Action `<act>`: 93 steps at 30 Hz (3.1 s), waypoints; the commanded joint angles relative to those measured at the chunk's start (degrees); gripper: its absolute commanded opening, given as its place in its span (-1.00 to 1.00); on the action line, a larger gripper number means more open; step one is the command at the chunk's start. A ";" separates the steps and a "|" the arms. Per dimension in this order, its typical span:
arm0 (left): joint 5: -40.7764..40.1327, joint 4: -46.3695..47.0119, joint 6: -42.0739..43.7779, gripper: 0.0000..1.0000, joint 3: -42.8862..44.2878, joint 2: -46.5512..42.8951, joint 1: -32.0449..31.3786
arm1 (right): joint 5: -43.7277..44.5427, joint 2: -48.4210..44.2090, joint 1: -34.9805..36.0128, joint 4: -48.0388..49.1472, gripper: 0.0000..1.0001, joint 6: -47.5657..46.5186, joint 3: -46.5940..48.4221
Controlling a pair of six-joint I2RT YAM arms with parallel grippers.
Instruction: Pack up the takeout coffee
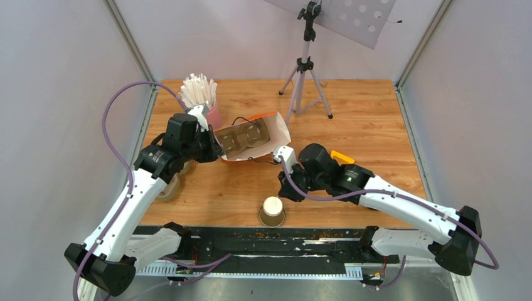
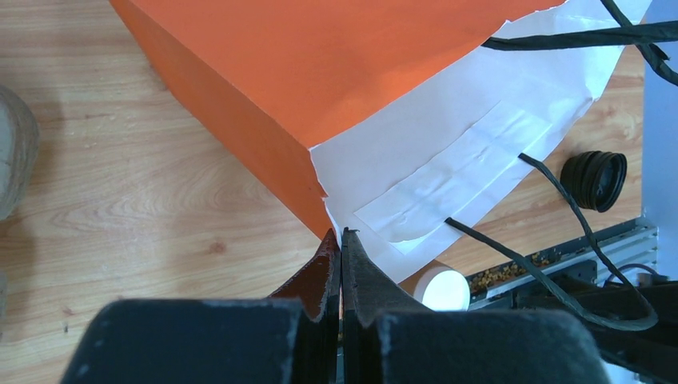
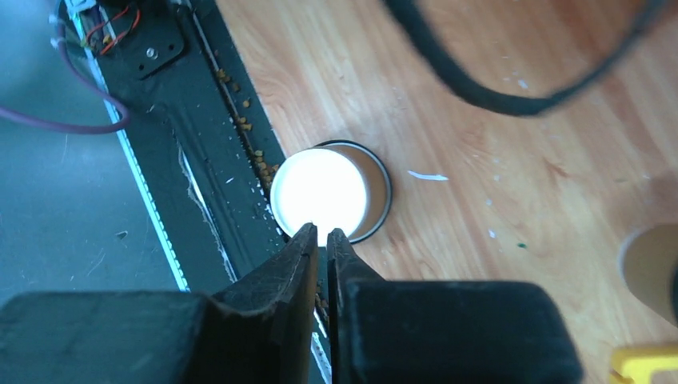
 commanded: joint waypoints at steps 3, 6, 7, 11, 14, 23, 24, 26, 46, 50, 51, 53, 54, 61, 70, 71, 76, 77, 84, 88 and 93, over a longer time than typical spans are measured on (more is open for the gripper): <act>-0.31 2.18 1.51 -1.00 2.02 0.03 -0.05 | -2.08 5.90 3.03 6.36 -0.82 0.66 -2.43; -0.09 2.18 1.50 -1.00 2.03 0.13 -0.05 | -1.79 7.77 3.02 8.05 -0.84 1.19 -4.50; -0.05 2.20 1.44 -1.00 2.01 0.12 -0.05 | -1.26 7.93 3.02 8.67 -0.85 1.37 -5.14; 0.12 2.08 1.22 -1.00 2.19 0.12 -0.05 | 0.51 8.21 3.03 9.11 -0.88 1.71 -6.96; 0.08 2.21 0.96 -1.00 2.12 0.05 -0.05 | 1.14 8.49 3.03 8.51 -0.89 1.70 -8.02; 0.21 2.41 0.10 -1.00 2.28 0.14 -0.05 | 6.44 5.11 -1.79 4.95 -0.92 1.68 -9.65; 0.07 2.47 0.03 -1.00 2.39 0.15 -0.05 | 6.82 4.71 -3.16 4.55 -0.92 1.87 -9.96; 0.09 2.45 -0.04 -1.00 2.70 0.40 -0.05 | 6.90 3.85 -4.92 3.97 -0.92 2.01 -10.54; -1.06 3.24 0.34 -1.00 4.15 2.11 -0.05 | 24.33 3.01 -8.97 -12.13 -0.05 6.74 3.24; -2.22 4.05 1.35 -1.00 3.63 2.46 -0.05 | 28.24 0.03 -3.98 -9.68 0.15 12.65 2.37; -2.09 4.33 1.39 -1.00 3.90 2.67 -0.05 | 28.58 -0.24 -2.70 -9.67 0.14 13.91 2.11; -1.90 4.45 1.15 -1.00 4.26 3.13 -0.05 | 28.59 -0.14 -0.71 -9.80 0.14 16.22 1.71; -1.75 4.36 0.97 -1.00 4.42 3.26 -0.05 | 29.46 0.07 1.03 -9.71 0.17 17.09 1.55; -2.17 2.56 0.66 -1.00 4.38 3.05 -0.05 | 39.38 8.40 12.65 -10.28 0.32 24.69 5.04; -6.36 0.57 0.50 -1.00 5.04 3.52 -0.05 | 55.04 24.00 16.54 -10.90 0.47 31.75 10.85; -6.99 0.49 0.11 -1.00 5.15 3.50 -0.05 | 56.39 25.39 16.48 -10.39 0.49 32.11 11.37; -6.12 1.62 -0.43 -1.00 5.18 3.44 -0.05 | 60.51 30.34 14.50 -7.49 0.45 31.66 13.00; -6.11 1.78 -0.35 -1.00 5.20 3.52 -0.05 | 62.33 31.00 14.39 -6.65 0.45 31.25 13.02; -3.79 2.92 -1.12 -1.00 4.30 3.97 -0.05 | 62.55 30.03 10.96 -0.90 0.45 28.97 13.29; -4.86 2.22 -1.39 -1.00 4.62 3.49 -0.05 | 61.55 30.44 9.34 0.13 0.45 28.24 13.96; -5.62 2.04 -1.35 -1.00 4.84 3.44 -0.05 | 61.28 31.47 6.73 1.00 0.44 27.12 15.85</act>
